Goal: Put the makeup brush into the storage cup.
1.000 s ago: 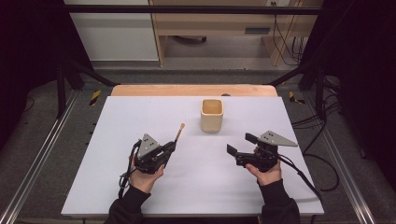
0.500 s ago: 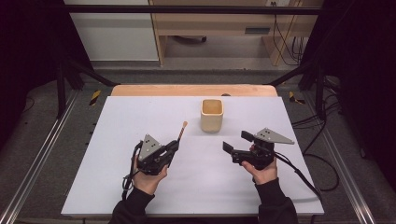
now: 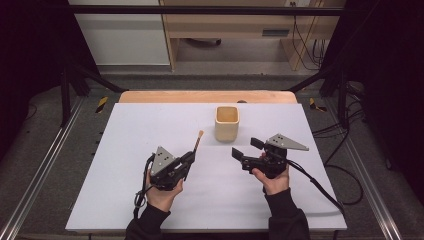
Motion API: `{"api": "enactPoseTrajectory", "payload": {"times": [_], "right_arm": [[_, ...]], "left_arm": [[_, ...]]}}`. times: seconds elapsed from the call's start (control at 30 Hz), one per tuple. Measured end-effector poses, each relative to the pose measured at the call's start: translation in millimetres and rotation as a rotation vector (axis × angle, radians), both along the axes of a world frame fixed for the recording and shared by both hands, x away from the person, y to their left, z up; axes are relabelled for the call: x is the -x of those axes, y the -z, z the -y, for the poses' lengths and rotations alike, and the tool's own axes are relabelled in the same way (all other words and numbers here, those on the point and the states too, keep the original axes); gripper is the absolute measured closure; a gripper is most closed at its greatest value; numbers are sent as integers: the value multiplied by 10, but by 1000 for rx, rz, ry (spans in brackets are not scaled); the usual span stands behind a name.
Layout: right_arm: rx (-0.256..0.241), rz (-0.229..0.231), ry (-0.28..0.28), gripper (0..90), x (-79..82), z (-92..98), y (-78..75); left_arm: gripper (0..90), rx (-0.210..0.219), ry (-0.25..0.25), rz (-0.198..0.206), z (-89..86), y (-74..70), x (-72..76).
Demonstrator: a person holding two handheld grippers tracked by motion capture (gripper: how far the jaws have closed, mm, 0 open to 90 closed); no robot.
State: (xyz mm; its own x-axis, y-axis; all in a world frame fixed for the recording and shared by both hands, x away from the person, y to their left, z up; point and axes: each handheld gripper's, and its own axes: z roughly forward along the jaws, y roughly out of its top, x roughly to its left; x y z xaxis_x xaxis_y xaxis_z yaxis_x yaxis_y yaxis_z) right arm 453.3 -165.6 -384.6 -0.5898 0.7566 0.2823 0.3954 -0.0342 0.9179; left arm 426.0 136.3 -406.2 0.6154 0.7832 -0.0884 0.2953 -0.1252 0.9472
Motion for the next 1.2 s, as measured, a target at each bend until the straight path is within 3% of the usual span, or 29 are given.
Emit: {"api": "enactPoseTrajectory", "payload": {"times": [0.7,1.2], "right_arm": [[-31,-24,-27,234,-39,-219,61],[-50,-24,-56,220,-28,-304,91]], "left_arm": [[825,45,-19,-2,143,133,36],[825,64,-13,-20,276,211,26]]}}
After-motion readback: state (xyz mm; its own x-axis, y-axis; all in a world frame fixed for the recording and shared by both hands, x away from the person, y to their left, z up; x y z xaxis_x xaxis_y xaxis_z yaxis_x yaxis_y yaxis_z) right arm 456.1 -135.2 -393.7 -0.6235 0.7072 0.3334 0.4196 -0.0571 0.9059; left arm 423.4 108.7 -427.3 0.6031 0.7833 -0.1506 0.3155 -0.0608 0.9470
